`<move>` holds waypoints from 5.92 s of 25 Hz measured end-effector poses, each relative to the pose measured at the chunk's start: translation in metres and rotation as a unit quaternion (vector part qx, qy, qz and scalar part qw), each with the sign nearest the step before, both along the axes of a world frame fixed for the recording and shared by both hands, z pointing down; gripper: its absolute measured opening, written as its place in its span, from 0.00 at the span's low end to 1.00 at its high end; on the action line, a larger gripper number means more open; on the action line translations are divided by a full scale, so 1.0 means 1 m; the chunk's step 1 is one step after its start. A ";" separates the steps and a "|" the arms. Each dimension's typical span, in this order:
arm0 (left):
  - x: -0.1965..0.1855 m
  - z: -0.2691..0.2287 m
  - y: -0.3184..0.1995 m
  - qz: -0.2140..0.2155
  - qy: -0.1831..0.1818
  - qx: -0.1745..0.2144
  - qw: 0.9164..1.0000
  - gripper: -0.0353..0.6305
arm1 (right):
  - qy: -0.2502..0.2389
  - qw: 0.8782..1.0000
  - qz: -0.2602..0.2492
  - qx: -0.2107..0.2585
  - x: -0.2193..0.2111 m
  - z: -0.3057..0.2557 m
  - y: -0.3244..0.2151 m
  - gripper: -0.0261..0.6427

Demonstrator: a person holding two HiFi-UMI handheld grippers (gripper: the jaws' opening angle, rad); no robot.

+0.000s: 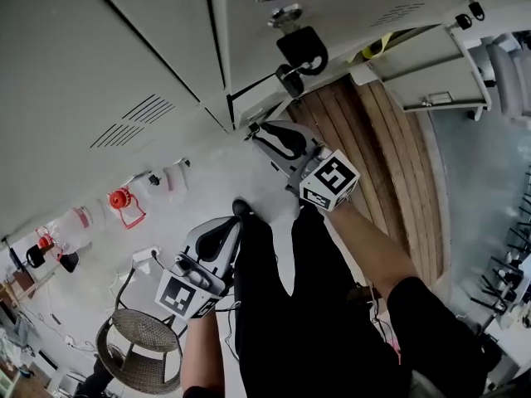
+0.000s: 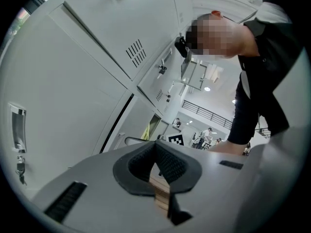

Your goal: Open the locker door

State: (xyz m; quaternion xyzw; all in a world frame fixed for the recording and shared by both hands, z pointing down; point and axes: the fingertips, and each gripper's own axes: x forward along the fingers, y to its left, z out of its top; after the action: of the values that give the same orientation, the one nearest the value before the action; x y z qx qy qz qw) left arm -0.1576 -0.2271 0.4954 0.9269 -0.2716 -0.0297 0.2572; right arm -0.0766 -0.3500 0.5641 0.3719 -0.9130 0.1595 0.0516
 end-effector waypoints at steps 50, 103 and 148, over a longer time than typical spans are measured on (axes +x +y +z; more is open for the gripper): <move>0.010 0.023 0.012 0.012 -0.002 -0.018 1.000 0.07 | 0.047 0.997 -0.050 0.034 -0.010 0.045 -0.011 0.17; 0.170 0.014 0.103 -0.077 -0.012 0.008 0.997 0.07 | 0.047 0.949 -0.302 0.076 0.121 0.045 0.119 0.16; 0.261 0.030 0.076 -0.115 -0.013 -0.017 0.993 0.07 | 0.040 0.909 -0.412 0.057 0.246 0.046 0.132 0.12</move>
State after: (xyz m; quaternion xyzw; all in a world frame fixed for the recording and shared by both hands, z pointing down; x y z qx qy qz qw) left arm 0.1037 -0.1509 0.5258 0.8853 -0.3802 -0.0429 0.2642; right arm 0.1691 -0.2181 0.6104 -0.0288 -0.9898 0.0567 0.1274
